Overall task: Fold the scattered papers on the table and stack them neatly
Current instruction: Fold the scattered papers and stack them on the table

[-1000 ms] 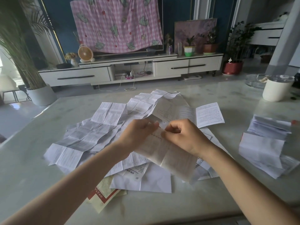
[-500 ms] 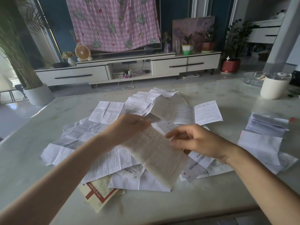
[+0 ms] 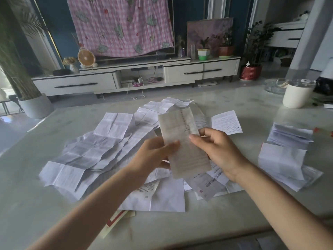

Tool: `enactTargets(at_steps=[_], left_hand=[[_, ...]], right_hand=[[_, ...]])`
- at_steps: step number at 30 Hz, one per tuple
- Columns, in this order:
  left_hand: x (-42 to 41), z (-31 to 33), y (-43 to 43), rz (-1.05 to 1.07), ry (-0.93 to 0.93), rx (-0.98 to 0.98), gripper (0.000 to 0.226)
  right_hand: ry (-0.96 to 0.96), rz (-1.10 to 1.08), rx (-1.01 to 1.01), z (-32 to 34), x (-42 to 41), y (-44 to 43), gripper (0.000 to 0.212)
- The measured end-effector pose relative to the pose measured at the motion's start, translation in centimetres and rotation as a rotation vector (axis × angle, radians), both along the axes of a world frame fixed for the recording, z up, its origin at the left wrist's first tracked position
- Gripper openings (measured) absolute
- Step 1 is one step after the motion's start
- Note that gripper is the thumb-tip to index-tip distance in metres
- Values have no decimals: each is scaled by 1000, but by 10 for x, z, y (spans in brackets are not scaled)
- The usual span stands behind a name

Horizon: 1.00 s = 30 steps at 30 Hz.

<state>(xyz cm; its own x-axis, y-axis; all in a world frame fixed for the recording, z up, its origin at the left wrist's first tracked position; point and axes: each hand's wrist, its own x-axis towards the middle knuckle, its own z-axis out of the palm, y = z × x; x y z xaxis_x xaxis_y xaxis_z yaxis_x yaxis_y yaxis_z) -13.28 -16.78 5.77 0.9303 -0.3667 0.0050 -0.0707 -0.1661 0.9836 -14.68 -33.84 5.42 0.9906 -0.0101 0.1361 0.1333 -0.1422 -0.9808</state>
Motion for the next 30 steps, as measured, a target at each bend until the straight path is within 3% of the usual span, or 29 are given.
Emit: enactTargets(at_steps=[3,10,12,15,18,21,25,30], left_hand=[[1,-2,-14,120,-45,-15,18],[3,3,-23,59,13,-55,35],[3,2,-25,86,56,-109,33],[4,3,-33,66,307,-356,21],[0,-1,-42,-103,426,-311,39],[-7,-10,-52,-144,326,-224,25],[-3,-17,-59,30,89,-186,14],[-2,-27,-68,47,-179,21,26]], right_hand=[[50,5,38,0,-2,-5,8],[207,72,224,1,-4,-21,32],[160,71,180,0,-6,-25,39],[20,-61,35,-5,-4,-32,58],[-122,-186,-53,-8,-3,-35,57],[-176,-183,-110,-7,-6,-35,48],[-2,-120,114,-3,-10,-37,26],[91,-17,-158,-11,-15,-41,28]])
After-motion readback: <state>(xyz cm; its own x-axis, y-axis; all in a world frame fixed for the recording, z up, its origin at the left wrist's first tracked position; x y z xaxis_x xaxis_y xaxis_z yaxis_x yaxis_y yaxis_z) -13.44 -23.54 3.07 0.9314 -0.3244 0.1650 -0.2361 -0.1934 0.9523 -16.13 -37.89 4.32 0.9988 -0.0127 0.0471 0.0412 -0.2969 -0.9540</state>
